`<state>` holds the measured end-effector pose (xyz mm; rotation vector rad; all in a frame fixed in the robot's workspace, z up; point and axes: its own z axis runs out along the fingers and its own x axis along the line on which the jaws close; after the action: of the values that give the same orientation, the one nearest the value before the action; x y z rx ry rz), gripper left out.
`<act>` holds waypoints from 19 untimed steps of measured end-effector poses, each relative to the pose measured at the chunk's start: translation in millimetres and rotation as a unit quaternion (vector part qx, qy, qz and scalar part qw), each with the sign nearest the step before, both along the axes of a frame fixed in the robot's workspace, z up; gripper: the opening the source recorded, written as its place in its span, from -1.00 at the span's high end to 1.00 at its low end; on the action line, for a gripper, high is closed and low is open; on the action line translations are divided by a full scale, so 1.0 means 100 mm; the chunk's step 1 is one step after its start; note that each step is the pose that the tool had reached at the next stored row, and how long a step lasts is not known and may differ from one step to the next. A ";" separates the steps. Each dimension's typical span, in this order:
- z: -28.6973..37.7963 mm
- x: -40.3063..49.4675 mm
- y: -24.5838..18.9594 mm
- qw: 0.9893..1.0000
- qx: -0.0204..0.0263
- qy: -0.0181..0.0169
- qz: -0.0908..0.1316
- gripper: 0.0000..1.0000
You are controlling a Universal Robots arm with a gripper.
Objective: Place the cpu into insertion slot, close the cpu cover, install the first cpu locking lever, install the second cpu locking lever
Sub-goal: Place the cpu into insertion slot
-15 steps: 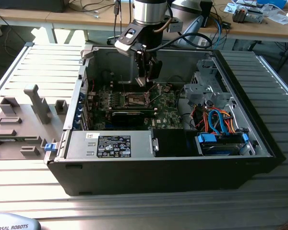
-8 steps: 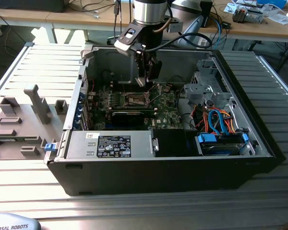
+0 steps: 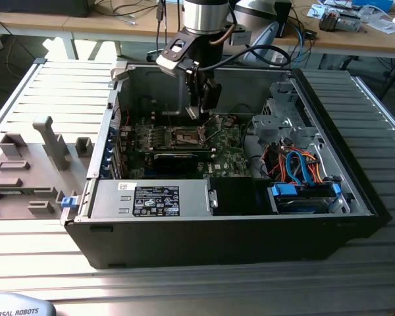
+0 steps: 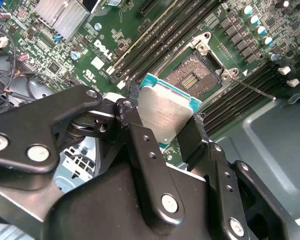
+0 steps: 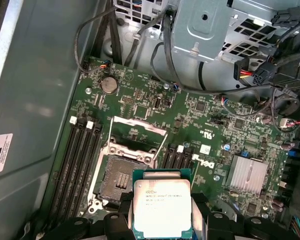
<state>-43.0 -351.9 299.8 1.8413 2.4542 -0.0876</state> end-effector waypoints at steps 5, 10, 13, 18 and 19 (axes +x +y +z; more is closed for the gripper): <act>-0.002 0.000 0.000 1.000 -0.001 0.000 -0.004 -0.08; -0.003 0.000 0.000 1.000 -0.002 0.000 -0.007 -0.08; -0.004 0.000 0.000 1.000 -0.002 0.000 -0.009 -0.08; -0.006 0.000 0.000 1.000 -0.002 0.000 -0.012 -0.08; -0.006 0.000 0.000 1.000 -0.002 0.000 -0.012 -0.08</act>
<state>-43.0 -351.9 299.2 1.8702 2.4296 -0.0943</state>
